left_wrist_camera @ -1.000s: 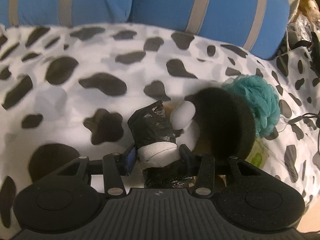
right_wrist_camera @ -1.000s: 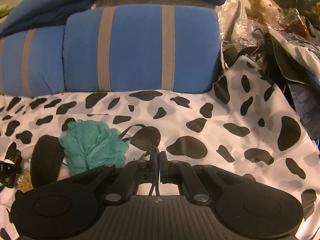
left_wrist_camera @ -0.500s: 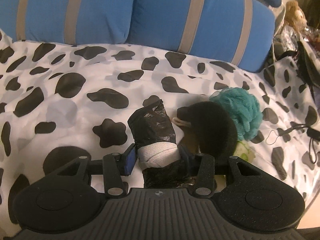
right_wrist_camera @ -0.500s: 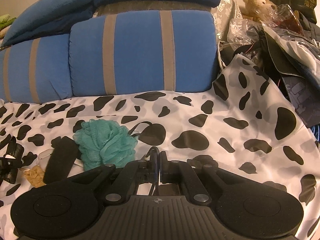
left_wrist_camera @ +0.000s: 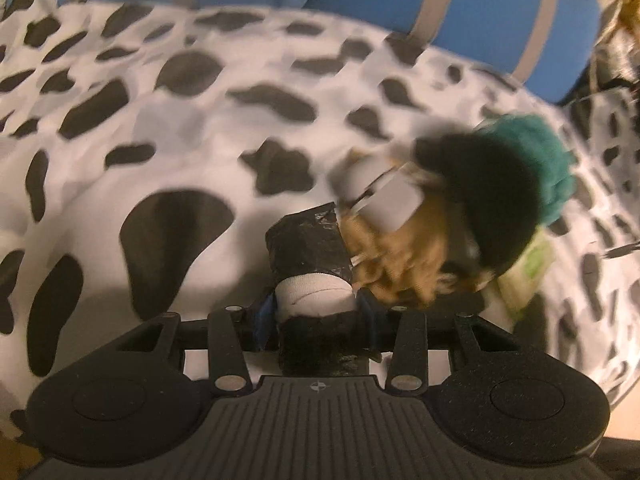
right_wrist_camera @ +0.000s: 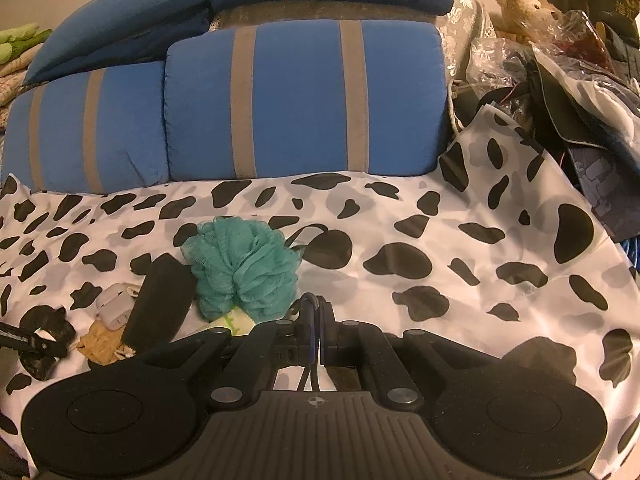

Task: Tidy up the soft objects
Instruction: 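Lift and carry the taped bundle and grey cable with both tools to the cardboard box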

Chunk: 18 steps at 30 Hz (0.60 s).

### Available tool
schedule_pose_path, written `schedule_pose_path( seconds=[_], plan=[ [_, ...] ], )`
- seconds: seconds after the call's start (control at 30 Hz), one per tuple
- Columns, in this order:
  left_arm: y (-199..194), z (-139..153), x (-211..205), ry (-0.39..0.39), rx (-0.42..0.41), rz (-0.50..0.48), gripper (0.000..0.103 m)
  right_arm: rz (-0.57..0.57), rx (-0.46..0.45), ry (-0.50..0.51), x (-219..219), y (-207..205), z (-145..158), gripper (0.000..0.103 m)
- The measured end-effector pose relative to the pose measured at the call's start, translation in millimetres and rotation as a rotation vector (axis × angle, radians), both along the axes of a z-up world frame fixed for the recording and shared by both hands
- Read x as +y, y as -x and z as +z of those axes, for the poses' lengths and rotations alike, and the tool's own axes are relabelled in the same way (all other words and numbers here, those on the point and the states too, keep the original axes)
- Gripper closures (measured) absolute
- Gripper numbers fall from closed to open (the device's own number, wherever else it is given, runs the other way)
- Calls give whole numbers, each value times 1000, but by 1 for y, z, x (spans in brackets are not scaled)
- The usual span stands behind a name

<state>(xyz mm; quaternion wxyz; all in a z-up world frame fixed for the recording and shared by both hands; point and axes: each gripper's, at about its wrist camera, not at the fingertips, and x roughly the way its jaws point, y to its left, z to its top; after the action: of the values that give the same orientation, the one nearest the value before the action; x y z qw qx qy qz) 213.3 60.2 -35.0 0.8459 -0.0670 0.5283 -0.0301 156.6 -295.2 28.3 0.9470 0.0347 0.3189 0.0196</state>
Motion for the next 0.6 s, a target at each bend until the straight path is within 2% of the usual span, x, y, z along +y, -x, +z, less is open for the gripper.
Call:
schedule_pose_path(
  seconds=[0.13, 0.27, 0.43, 0.6],
  plan=[
    [-1, -6, 2, -33, 15, 5, 61, 1, 3, -6, 0, 5, 1, 99],
    [9, 4, -1, -62, -30, -1, 62, 12, 0, -15, 2, 12, 3, 99],
    [34, 24, -4, -23, -115, -17, 62, 30, 1, -52, 3, 24, 6, 99],
    [55, 32, -12, 6, -158, -47, 62, 64, 9, -82, 8, 41, 8, 99]
  ],
)
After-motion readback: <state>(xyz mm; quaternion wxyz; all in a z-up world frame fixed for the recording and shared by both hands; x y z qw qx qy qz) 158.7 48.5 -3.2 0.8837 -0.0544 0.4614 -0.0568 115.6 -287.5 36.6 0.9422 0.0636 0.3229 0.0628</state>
